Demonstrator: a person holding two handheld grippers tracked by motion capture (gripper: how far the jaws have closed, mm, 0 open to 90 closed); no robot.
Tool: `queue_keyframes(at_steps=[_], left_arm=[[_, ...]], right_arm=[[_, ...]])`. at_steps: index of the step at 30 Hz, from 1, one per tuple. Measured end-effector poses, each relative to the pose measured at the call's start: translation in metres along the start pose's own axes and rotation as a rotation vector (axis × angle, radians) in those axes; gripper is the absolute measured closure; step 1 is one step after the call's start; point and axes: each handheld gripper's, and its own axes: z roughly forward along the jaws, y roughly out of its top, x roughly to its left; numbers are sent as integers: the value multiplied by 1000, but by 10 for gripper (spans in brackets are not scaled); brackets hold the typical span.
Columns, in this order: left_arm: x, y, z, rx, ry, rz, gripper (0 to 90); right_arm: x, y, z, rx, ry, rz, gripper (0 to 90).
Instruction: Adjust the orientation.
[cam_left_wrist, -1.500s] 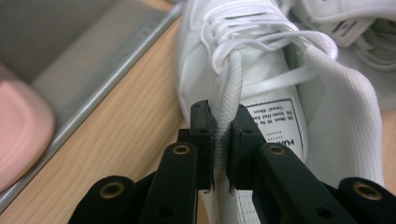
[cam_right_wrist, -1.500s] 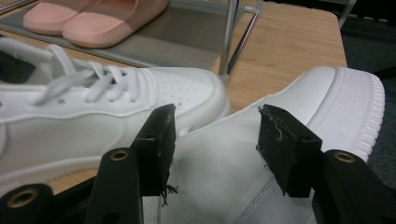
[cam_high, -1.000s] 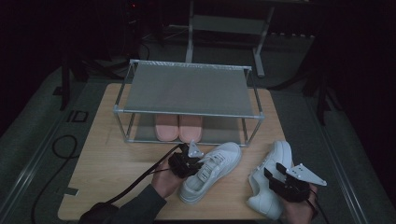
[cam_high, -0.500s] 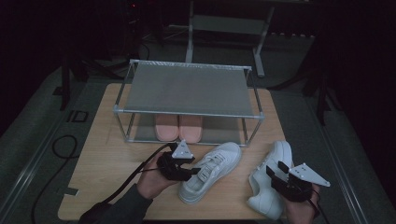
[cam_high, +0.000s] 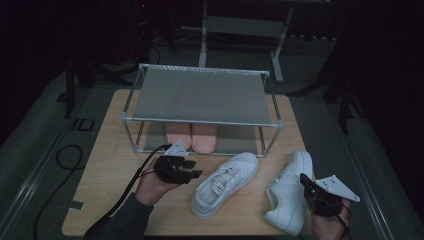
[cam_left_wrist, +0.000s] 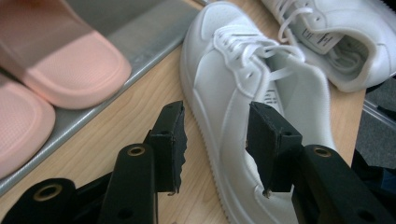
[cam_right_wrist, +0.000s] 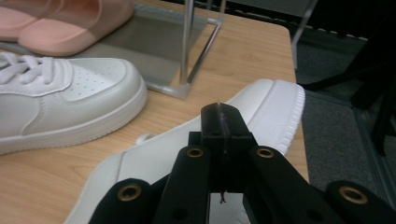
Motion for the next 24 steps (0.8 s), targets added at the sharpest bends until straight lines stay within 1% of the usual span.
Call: queue_keyframes(at_steps=[4, 7, 11, 14, 18, 24], left_arm=[[1, -2, 2, 9, -3, -5, 566], [2, -2, 3, 14, -15, -11, 566], [2, -3, 4, 22, -17, -11, 566], [3, -3, 4, 21, -16, -15, 566], [4, -3, 3, 17, -9, -23, 569], [4, -4, 5, 30, -13, -28, 569]], right_arm=[[-3, -2, 1, 10, -17, 20, 897], [-6, -4, 1, 24, -33, 27, 898], [-8, -6, 2, 38, -49, 31, 897], [-9, -8, 3, 42, -50, 40, 898], [-9, -8, 3, 42, -50, 41, 898], [-13, -10, 0, 46, -59, 55, 899]])
